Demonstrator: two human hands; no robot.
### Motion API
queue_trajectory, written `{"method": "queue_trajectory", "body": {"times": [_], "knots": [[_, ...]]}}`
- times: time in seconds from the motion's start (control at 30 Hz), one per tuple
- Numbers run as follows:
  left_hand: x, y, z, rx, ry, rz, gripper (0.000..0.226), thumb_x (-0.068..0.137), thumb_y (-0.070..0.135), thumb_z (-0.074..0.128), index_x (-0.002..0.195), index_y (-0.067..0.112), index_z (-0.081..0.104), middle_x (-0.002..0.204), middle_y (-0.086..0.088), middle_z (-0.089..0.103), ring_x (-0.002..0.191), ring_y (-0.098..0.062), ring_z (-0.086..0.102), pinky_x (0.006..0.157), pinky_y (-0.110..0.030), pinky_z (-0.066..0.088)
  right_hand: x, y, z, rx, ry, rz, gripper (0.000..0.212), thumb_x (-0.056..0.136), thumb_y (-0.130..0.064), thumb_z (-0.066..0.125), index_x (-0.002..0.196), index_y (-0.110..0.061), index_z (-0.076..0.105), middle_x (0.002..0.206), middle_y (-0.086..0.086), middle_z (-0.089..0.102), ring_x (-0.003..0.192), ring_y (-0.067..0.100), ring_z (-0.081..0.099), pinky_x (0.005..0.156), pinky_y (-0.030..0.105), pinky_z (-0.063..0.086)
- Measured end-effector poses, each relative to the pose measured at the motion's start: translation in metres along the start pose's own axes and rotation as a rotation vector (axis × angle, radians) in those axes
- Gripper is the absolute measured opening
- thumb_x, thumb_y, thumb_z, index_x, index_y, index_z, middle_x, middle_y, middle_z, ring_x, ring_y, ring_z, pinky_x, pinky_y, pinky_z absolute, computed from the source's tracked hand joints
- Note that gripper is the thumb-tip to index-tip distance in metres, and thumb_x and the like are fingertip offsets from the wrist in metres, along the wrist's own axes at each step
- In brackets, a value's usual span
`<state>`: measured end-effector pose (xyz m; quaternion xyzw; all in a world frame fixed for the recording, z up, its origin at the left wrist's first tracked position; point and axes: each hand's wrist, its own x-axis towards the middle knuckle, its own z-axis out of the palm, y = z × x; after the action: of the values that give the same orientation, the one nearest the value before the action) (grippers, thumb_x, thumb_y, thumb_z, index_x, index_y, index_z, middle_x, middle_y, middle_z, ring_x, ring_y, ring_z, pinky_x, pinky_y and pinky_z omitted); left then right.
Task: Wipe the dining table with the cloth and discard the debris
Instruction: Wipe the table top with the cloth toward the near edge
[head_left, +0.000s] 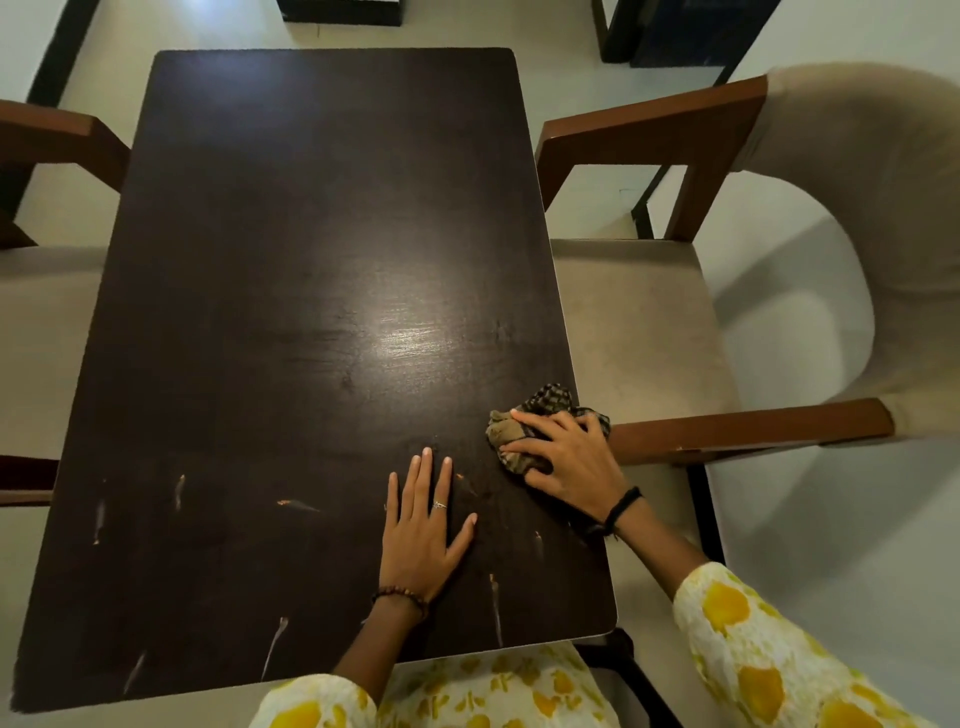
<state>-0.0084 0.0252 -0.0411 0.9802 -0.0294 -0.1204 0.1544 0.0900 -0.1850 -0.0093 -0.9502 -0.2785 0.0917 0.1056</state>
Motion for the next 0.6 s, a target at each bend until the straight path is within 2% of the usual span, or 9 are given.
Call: {"method": "queue_trajectory", "body": {"times": [0.07, 0.13, 0.17, 0.23, 0.27, 0.33, 0.43, 0.6], "knots": [[0.0, -0.001, 0.001, 0.001, 0.002, 0.003, 0.068, 0.092, 0.057, 0.014, 0.144, 0.013, 0.018, 0.151, -0.014, 0.017, 0.139, -0.026, 0.014, 0.113, -0.043, 0.003, 0.015, 0.007, -0.002, -0.052, -0.017, -0.017, 0.042, 0.074, -0.051, 0.043, 0.112, -0.04, 0.059, 0.132, -0.002, 0.053, 0.095, 0.022, 0.055, 0.074, 0.039, 0.038], [0.001, -0.001, 0.002, 0.003, 0.014, 0.008, 0.067, 0.093, 0.056, 0.017, 0.144, 0.013, 0.018, 0.151, -0.014, 0.017, 0.139, -0.026, 0.014, 0.113, -0.043, 0.003, 0.036, 0.014, -0.004, -0.055, -0.029, 0.044, 0.05, 0.075, -0.055, 0.04, 0.121, -0.04, 0.054, 0.137, 0.003, 0.048, 0.105, 0.027, 0.049, 0.079, 0.047, 0.038], [0.001, -0.001, 0.002, 0.002, 0.022, 0.01, 0.066, 0.093, 0.054, 0.021, 0.144, 0.013, 0.018, 0.151, -0.013, 0.018, 0.139, -0.026, 0.014, 0.113, -0.043, 0.003, 0.045, 0.017, -0.003, -0.05, -0.037, 0.081, 0.054, 0.076, -0.056, 0.038, 0.126, -0.04, 0.05, 0.142, 0.004, 0.044, 0.115, 0.028, 0.042, 0.086, 0.054, 0.035], [0.0, -0.001, 0.003, -0.001, 0.038, 0.012, 0.067, 0.09, 0.052, 0.03, 0.144, 0.013, 0.018, 0.15, -0.014, 0.018, 0.139, -0.026, 0.015, 0.113, -0.042, 0.004, 0.057, 0.018, 0.0, -0.044, -0.043, 0.135, 0.059, 0.078, -0.058, 0.032, 0.135, -0.041, 0.04, 0.151, 0.004, 0.029, 0.134, 0.028, 0.024, 0.103, 0.064, 0.012], [0.0, -0.001, 0.003, 0.0, 0.044, 0.014, 0.068, 0.089, 0.051, 0.032, 0.144, 0.013, 0.018, 0.15, -0.014, 0.018, 0.139, -0.026, 0.015, 0.113, -0.043, 0.004, 0.059, 0.018, 0.002, -0.043, -0.033, 0.152, 0.061, 0.079, -0.058, 0.029, 0.138, -0.041, 0.035, 0.154, 0.003, 0.022, 0.14, 0.028, 0.015, 0.106, 0.063, 0.0], [0.001, -0.001, 0.003, 0.005, 0.049, 0.015, 0.068, 0.089, 0.05, 0.033, 0.144, 0.012, 0.018, 0.15, -0.014, 0.019, 0.139, -0.026, 0.015, 0.113, -0.043, 0.005, 0.056, 0.012, 0.005, -0.024, 0.012, 0.189, 0.062, 0.08, -0.055, 0.027, 0.141, -0.041, 0.029, 0.156, 0.004, 0.015, 0.143, 0.029, 0.007, 0.107, 0.058, -0.01], [0.001, -0.001, 0.003, 0.005, 0.038, 0.013, 0.068, 0.089, 0.051, 0.031, 0.144, 0.012, 0.018, 0.15, -0.015, 0.02, 0.139, -0.027, 0.017, 0.112, -0.044, 0.007, 0.041, -0.002, 0.012, 0.002, 0.062, 0.236, 0.061, 0.081, -0.049, 0.028, 0.142, -0.039, 0.027, 0.155, 0.006, 0.015, 0.143, 0.027, 0.009, 0.11, 0.052, -0.009], [0.0, -0.002, 0.001, 0.004, 0.002, 0.012, 0.066, 0.093, 0.054, 0.016, 0.144, 0.012, 0.019, 0.15, -0.015, 0.021, 0.139, -0.026, 0.015, 0.112, -0.045, 0.008, 0.004, -0.027, 0.029, -0.017, 0.088, 0.286, 0.059, 0.082, -0.044, 0.034, 0.141, -0.04, 0.026, 0.154, 0.008, 0.022, 0.14, 0.025, 0.016, 0.11, 0.051, -0.003]]}}
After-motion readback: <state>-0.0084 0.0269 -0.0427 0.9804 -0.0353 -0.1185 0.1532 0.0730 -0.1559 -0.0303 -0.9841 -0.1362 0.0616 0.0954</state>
